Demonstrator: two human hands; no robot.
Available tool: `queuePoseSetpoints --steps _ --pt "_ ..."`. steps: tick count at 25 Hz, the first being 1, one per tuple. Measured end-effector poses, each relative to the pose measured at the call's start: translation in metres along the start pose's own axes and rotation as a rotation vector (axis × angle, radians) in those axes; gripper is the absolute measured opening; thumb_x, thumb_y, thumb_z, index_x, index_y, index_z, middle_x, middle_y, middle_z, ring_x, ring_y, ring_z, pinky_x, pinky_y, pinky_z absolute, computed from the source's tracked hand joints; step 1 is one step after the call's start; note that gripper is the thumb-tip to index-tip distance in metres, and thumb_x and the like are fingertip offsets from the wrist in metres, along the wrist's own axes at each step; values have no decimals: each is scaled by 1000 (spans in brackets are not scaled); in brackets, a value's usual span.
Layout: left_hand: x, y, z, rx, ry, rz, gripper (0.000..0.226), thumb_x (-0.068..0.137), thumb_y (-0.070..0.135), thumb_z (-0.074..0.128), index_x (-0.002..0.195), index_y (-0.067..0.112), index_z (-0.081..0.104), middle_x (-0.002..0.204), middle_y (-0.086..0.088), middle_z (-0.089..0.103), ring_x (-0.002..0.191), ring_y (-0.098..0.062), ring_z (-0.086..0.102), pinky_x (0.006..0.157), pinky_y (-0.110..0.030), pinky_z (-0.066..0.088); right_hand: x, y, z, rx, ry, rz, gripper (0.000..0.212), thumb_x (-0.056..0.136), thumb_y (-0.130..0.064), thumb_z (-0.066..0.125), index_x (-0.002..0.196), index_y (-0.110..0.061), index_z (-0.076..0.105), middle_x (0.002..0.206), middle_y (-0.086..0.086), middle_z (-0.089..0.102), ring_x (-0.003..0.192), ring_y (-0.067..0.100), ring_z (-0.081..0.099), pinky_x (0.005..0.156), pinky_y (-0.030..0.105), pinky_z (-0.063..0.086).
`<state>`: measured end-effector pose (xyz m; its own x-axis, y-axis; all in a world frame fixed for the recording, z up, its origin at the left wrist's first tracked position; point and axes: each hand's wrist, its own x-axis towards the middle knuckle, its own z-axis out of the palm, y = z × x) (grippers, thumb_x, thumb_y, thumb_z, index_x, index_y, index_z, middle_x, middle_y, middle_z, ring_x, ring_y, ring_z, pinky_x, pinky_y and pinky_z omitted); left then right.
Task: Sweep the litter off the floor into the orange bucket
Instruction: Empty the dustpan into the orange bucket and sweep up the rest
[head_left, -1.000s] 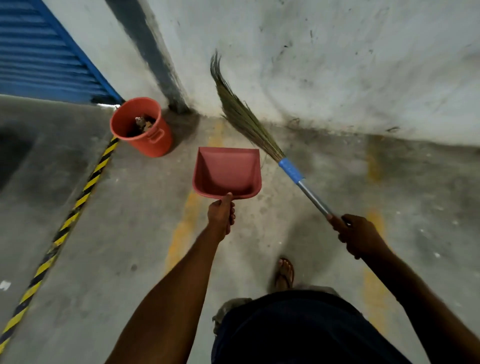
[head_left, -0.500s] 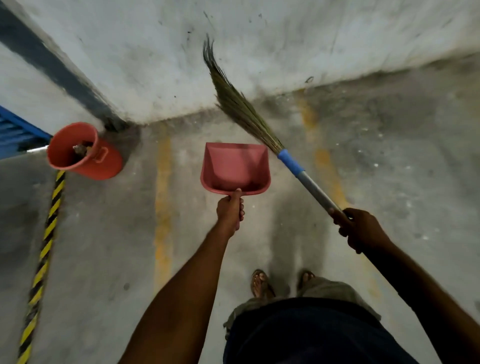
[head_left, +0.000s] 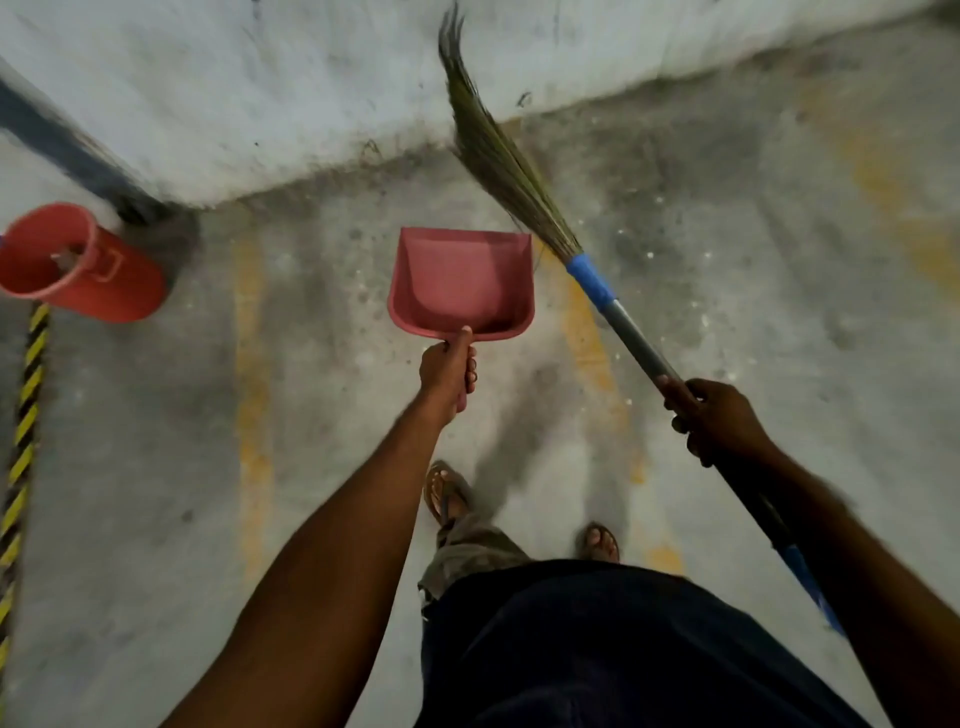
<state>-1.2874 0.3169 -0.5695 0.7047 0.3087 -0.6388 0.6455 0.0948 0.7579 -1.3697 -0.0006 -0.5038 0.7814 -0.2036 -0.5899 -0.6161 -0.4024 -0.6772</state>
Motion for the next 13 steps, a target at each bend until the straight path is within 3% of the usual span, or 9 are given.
queuePoseSetpoints --steps 5,13 --pt "-68 -51 51 65 -74 -26 35 98 37 65 75 11 62 57 -1 55 41 -10 45 39 -20 38 -53 80 -58 31 44 69 50 94 -56 65 84 -6 66 64 9 56 41 20 42 41 25 37" --pt "-129 -123 96 256 -262 -15 36 97 38 65 74 11 63 56 -1 56 40 -10 46 41 -20 38 -168 193 -66 170 201 191 51 95 -56 64 86 -6 67 65 9 56 44 21 42 42 27 38"
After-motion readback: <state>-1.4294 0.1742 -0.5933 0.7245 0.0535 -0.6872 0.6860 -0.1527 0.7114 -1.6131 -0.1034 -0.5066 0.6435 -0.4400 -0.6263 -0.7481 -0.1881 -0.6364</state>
